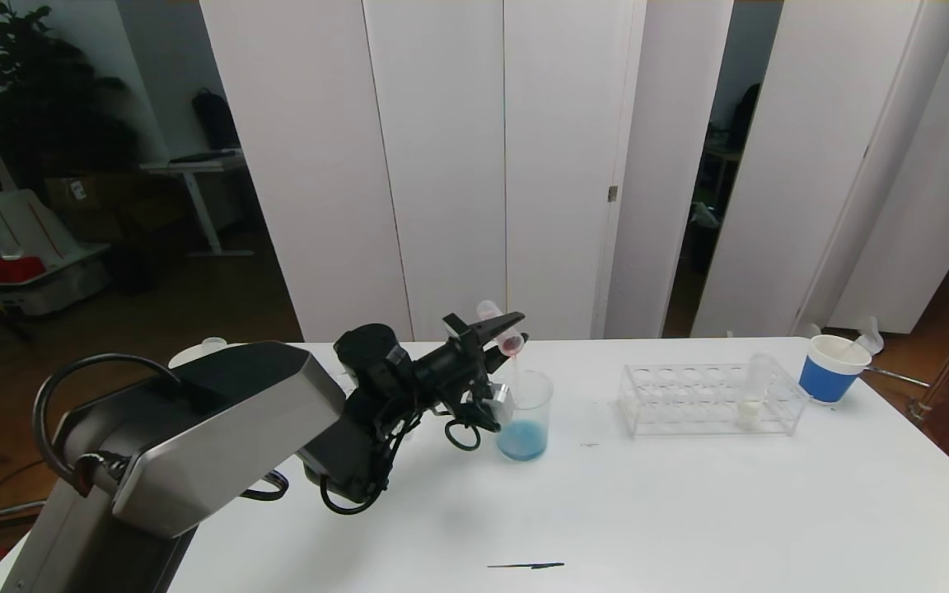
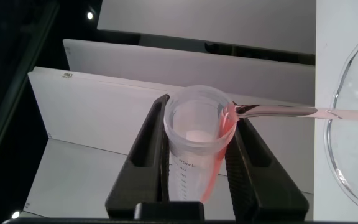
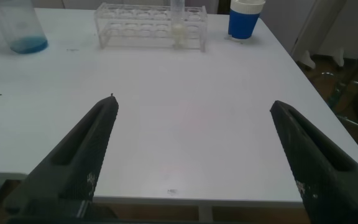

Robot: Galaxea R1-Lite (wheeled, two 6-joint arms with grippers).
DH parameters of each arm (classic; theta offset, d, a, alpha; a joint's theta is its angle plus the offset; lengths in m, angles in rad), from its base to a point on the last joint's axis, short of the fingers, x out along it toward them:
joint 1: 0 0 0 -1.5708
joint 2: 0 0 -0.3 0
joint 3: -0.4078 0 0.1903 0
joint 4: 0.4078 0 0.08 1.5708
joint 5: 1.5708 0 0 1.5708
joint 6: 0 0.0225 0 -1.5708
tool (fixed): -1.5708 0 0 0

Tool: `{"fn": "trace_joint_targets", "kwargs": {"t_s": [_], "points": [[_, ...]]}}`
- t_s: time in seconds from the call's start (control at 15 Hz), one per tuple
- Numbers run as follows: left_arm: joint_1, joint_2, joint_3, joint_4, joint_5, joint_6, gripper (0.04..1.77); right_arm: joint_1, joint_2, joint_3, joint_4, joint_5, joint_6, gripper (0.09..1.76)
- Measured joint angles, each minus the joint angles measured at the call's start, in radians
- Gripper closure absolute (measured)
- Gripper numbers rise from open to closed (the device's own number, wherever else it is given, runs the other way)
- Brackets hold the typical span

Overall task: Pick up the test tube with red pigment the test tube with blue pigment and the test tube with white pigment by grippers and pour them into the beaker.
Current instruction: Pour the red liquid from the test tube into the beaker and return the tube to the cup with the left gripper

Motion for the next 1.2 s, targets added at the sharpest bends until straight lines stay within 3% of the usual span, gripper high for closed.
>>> {"fn": "trace_joint_targets", "kwargs": {"t_s": [1.2], "points": [[0.003,-0.011,-0.008,0.0,-0.009,0.003,1.21,0.0,0.0,0.0,0.0,0.0,0.0,0.1]]}}
